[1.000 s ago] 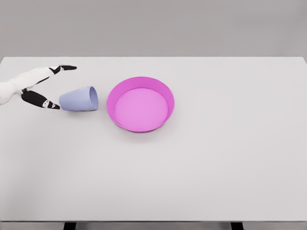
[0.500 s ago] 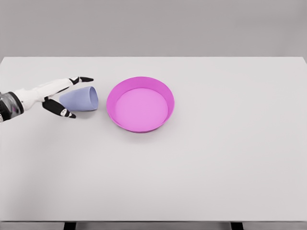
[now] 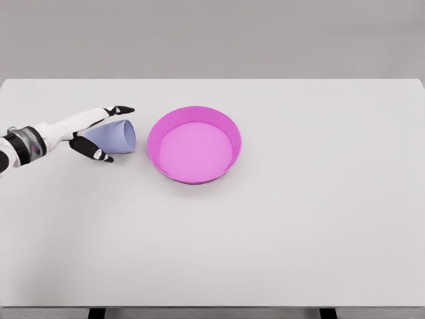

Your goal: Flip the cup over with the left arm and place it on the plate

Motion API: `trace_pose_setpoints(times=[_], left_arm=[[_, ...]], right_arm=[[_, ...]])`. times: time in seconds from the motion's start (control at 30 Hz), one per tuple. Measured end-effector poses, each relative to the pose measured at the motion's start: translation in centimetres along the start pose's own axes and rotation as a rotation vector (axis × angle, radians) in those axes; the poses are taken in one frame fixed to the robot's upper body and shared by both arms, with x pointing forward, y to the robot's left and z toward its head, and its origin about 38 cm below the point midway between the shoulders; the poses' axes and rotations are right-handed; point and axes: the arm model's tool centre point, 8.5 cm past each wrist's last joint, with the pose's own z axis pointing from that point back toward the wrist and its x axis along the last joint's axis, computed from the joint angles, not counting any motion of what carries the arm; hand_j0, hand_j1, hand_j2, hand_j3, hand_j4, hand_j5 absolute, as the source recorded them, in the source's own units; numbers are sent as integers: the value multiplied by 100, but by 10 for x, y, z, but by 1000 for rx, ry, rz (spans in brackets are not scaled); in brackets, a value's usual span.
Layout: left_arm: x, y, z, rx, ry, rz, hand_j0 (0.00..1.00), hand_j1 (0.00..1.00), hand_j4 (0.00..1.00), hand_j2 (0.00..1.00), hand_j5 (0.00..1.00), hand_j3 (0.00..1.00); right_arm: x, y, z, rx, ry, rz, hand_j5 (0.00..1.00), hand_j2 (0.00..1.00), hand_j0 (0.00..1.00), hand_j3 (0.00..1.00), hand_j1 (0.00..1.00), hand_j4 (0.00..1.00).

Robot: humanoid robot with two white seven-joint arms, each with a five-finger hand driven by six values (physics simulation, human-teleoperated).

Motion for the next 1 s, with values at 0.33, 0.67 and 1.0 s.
trace_pose_setpoints(times=[0.33,0.67,1.0], left_arm=[[4,-3,-7,0,1,21,93,93,93,93,93,93],[3,-10,-15,-11,21,50,85,85,85,85,85,85],[4,-11,-16,-10,19,56,71,71,71,71,71,71]], right_arm=[[0,0,0,0,0,0,100,100,100,100,100,100],[0,0,0,0,0,0,100,100,100,100,100,100],[0,0,0,0,0,0,100,100,100,100,100,100]])
